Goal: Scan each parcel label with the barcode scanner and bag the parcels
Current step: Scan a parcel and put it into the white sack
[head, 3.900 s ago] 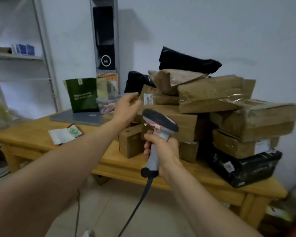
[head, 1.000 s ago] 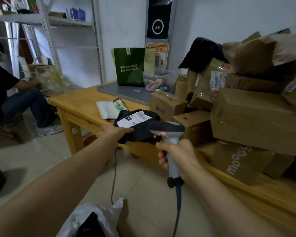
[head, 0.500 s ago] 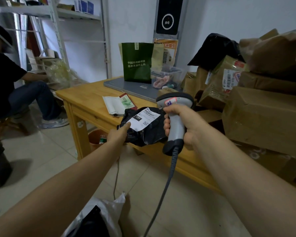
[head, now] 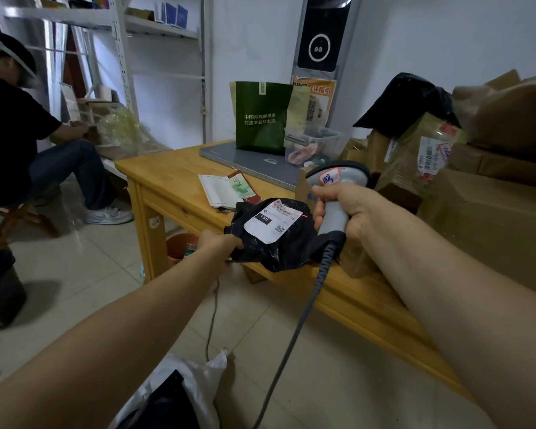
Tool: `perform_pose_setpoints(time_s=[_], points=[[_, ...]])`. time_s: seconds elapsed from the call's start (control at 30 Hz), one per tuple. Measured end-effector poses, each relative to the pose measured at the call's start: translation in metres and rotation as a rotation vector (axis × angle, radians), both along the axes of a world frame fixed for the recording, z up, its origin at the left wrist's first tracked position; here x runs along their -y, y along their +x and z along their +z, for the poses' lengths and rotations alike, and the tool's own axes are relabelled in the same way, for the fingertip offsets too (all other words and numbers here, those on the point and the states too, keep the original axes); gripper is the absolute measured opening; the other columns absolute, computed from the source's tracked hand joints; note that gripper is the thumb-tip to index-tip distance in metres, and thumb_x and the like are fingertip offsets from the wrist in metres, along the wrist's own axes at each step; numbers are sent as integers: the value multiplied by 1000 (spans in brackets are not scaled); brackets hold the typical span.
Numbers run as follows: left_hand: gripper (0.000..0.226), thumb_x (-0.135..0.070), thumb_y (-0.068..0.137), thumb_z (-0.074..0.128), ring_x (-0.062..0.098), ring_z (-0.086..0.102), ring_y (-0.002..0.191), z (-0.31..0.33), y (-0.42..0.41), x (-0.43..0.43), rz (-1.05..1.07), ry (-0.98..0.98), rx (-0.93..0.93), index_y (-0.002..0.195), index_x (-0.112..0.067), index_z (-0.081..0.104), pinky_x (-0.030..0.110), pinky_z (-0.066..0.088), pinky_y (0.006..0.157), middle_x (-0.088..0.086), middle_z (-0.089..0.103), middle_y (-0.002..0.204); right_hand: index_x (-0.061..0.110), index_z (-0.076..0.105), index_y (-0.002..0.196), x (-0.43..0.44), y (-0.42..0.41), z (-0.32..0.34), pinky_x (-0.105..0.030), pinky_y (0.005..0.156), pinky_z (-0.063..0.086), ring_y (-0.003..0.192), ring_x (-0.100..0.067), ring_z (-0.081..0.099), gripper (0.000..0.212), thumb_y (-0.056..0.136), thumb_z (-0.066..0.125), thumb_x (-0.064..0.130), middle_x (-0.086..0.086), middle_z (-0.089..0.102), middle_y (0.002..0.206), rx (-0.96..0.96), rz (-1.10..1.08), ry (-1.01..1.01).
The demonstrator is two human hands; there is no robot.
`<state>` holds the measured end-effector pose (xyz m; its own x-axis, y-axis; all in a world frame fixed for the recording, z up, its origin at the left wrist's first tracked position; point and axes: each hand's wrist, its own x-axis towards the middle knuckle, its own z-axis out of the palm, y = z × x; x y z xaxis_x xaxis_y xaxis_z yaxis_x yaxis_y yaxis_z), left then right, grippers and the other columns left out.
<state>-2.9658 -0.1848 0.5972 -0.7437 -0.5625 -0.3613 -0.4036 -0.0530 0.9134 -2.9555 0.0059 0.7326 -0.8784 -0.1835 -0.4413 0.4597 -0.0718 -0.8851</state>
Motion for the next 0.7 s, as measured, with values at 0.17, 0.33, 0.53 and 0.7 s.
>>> perform_pose_setpoints(time_s=[0.17, 0.33, 0.53, 0.7], points=[[44, -3, 77, 75, 31, 59, 97, -1, 3, 1, -22, -11, 4, 108, -2, 43, 35, 50, 76, 18, 52, 100, 7, 53, 82, 2, 4, 5, -16, 37, 43, 45, -10, 45, 14, 91, 61, 12, 0, 48, 58, -3, -5, -26], [41, -4, 79, 74, 29, 55, 96, 2, 3, 1, -27, -43, 14, 102, -4, 40, 34, 51, 84, 12, 47, 85, 7, 53, 78, 3, 9, 2, -16, 38, 43, 48, -10, 45, 17, 91, 62, 14, -1, 48, 60, 38, -5, -53], [59, -32, 64, 76, 33, 56, 102, 2, -2, 3, -26, -147, 92, 106, 1, 51, 42, 52, 91, 15, 55, 109, 7, 54, 81, 6, 8, 2, -16, 38, 44, 49, -10, 45, 15, 91, 62, 15, -1, 48, 60, 33, -17, -65], [54, -44, 78, 68, 29, 54, 108, 10, -14, 6, -59, -540, 67, 121, -13, 57, 43, 48, 94, 9, 55, 119, 6, 55, 81, 4, 7, -3, -17, 38, 45, 51, -11, 47, 17, 90, 65, 17, -1, 50, 62, 35, -36, -75]])
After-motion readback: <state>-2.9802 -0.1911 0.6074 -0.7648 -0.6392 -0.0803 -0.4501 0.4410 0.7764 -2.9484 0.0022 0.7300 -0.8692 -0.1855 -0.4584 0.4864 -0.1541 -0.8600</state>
